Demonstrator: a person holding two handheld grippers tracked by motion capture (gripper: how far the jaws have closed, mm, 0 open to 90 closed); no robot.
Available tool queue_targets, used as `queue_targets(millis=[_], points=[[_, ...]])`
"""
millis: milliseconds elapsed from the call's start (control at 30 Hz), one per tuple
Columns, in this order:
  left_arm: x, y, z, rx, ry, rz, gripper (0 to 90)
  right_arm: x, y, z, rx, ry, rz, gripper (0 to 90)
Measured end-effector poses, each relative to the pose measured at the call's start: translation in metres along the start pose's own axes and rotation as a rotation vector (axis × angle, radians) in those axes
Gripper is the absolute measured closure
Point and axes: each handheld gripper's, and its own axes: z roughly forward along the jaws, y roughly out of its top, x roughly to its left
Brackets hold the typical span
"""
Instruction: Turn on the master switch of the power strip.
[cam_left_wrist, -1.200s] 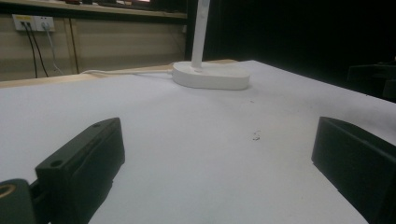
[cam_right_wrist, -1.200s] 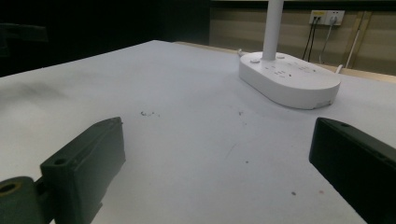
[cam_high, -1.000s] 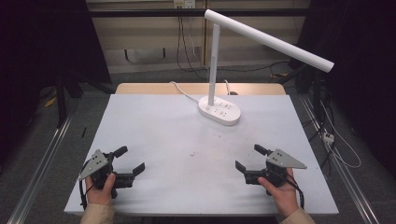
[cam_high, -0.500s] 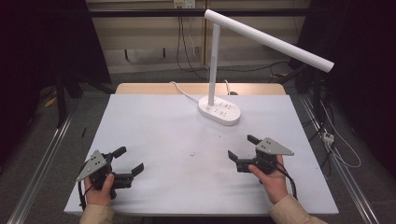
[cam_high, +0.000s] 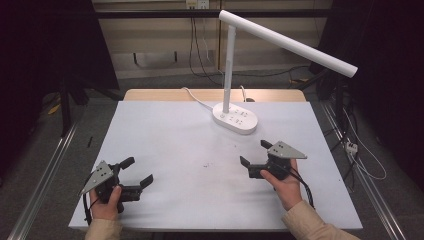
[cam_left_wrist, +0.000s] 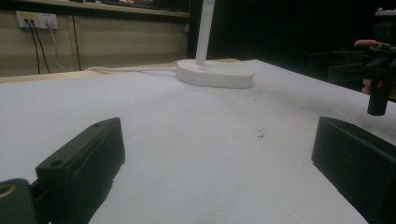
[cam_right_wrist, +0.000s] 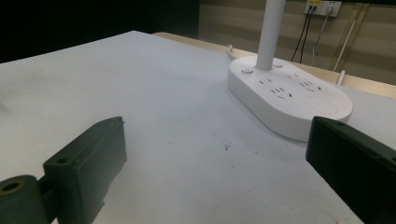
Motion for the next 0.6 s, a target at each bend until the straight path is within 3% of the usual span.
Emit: queue_targets(millis=[600], points=[[0.000, 0.000, 0.000, -0.002, -0.006, -0.004, 2.4, -0.007, 0.017, 0.029, 0.016, -0.008, -0.011, 6.4]])
